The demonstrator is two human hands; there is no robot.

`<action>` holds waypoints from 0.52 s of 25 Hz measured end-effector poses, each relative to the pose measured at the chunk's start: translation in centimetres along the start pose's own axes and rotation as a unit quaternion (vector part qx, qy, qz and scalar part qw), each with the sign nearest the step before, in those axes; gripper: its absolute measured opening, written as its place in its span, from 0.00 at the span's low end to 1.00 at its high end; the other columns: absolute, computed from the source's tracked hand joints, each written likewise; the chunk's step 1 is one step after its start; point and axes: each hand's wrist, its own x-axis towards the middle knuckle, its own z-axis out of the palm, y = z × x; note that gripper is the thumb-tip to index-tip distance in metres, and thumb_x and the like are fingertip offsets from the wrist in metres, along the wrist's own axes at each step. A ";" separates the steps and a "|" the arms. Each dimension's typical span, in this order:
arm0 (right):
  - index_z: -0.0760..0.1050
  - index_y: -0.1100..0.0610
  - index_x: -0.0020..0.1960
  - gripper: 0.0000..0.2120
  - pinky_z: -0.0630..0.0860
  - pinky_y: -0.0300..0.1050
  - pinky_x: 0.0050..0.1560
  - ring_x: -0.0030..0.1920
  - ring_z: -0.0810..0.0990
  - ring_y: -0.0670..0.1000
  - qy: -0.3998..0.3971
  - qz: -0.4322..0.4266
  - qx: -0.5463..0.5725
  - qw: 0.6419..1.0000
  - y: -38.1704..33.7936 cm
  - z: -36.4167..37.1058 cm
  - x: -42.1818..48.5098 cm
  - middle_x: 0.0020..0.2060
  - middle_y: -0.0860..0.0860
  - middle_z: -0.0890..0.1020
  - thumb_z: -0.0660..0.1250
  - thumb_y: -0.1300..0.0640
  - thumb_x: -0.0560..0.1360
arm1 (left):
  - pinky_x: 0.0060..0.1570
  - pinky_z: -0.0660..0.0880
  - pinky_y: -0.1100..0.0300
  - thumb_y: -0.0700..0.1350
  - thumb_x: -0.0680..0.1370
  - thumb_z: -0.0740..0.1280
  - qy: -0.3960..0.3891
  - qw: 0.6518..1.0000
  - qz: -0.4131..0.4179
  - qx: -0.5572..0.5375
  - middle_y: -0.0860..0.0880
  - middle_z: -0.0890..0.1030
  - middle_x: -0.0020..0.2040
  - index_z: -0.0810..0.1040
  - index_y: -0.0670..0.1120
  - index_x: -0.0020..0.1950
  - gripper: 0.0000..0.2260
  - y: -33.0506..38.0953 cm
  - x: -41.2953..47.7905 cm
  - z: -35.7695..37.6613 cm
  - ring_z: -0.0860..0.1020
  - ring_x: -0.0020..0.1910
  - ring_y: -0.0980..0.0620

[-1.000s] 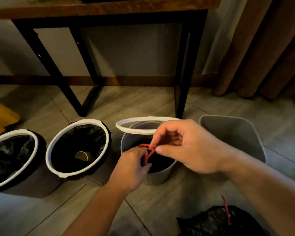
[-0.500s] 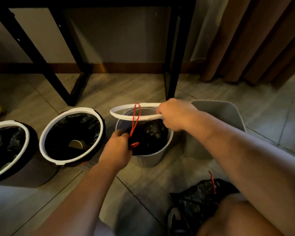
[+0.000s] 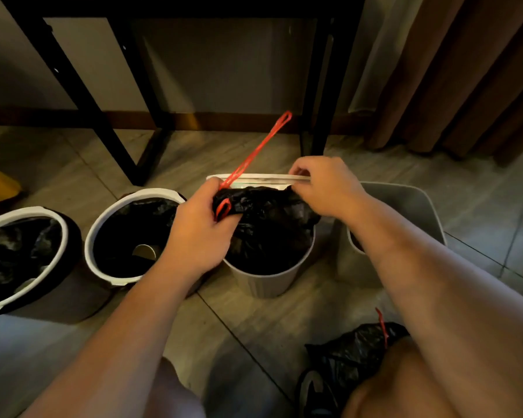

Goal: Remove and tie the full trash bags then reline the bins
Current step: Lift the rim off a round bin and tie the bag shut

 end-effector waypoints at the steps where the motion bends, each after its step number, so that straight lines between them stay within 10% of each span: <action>1: 0.82 0.44 0.49 0.05 0.75 0.39 0.40 0.43 0.80 0.43 0.003 0.009 0.027 1.000 0.3 -0.2 0.2 0.42 0.41 0.82 0.72 0.53 0.76 | 0.45 0.80 0.52 0.41 0.75 0.74 -0.011 0.999 0.013 -0.037 0.50 0.83 0.42 0.78 0.52 0.50 0.09 1.3 -0.1 -0.7 0.82 0.43 0.49; 13: 0.84 0.42 0.49 0.07 0.77 0.41 0.52 0.49 0.82 0.42 0.006 0.053 0.180 0.982 1.2 -1.7 1.9 0.46 0.41 0.84 0.77 0.54 0.75 | 0.50 0.84 0.46 0.38 0.72 0.77 -0.045 0.921 0.077 -0.379 0.40 0.86 0.50 0.79 0.41 0.55 0.14 9.6 -1.5 -6.0 0.86 0.50 0.40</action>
